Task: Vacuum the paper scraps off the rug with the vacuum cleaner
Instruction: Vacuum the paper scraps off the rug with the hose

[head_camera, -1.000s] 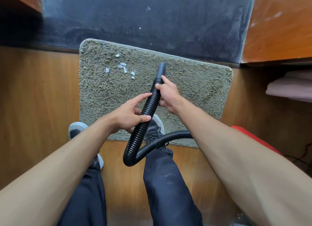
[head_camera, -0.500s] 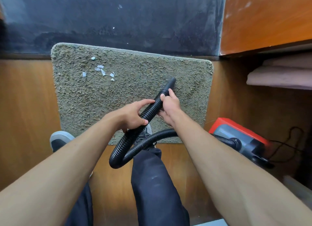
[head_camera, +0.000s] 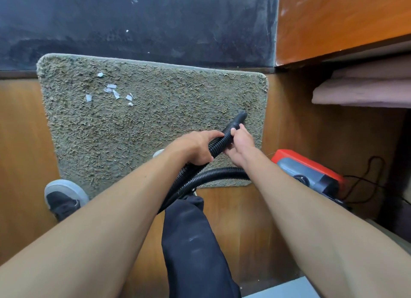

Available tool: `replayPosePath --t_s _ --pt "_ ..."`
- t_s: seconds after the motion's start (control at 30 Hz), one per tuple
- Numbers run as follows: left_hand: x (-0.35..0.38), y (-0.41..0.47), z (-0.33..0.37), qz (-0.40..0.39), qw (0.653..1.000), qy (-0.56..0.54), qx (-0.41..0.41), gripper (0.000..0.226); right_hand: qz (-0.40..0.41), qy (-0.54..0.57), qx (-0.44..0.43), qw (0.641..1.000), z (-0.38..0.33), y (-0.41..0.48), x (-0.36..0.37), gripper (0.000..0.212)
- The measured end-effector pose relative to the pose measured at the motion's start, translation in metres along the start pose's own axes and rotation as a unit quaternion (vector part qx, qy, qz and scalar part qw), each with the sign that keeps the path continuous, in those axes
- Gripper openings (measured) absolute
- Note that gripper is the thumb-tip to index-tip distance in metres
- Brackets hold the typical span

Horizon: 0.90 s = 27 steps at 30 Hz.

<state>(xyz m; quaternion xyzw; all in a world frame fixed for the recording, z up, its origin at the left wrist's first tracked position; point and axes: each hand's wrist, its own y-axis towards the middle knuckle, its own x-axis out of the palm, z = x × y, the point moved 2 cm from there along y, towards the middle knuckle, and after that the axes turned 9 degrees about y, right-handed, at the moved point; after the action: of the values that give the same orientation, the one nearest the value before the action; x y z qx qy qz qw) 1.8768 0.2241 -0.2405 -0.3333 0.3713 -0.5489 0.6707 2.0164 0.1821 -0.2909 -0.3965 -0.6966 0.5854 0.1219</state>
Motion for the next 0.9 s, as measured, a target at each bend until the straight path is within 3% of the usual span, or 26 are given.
replayPosePath --t_s 0.2,0.57,0.9 --pt "-0.003 -0.006 -0.007 -0.007 1.0 -0.003 -0.002 0.074 -0.02 -0.007 -0.003 1.0 0.005 -0.001 0.007 0.061" --pt "0.0 -0.027 -0.044 -0.04 0.986 -0.157 -0.025 0.072 -0.084 -0.021 0.003 0.996 0.022 -0.017 0.029 0.061" --pt "0.008 -0.001 0.002 -0.034 0.999 0.011 0.004 0.071 -0.051 0.035 -0.001 0.998 0.007 0.0 -0.014 0.059"
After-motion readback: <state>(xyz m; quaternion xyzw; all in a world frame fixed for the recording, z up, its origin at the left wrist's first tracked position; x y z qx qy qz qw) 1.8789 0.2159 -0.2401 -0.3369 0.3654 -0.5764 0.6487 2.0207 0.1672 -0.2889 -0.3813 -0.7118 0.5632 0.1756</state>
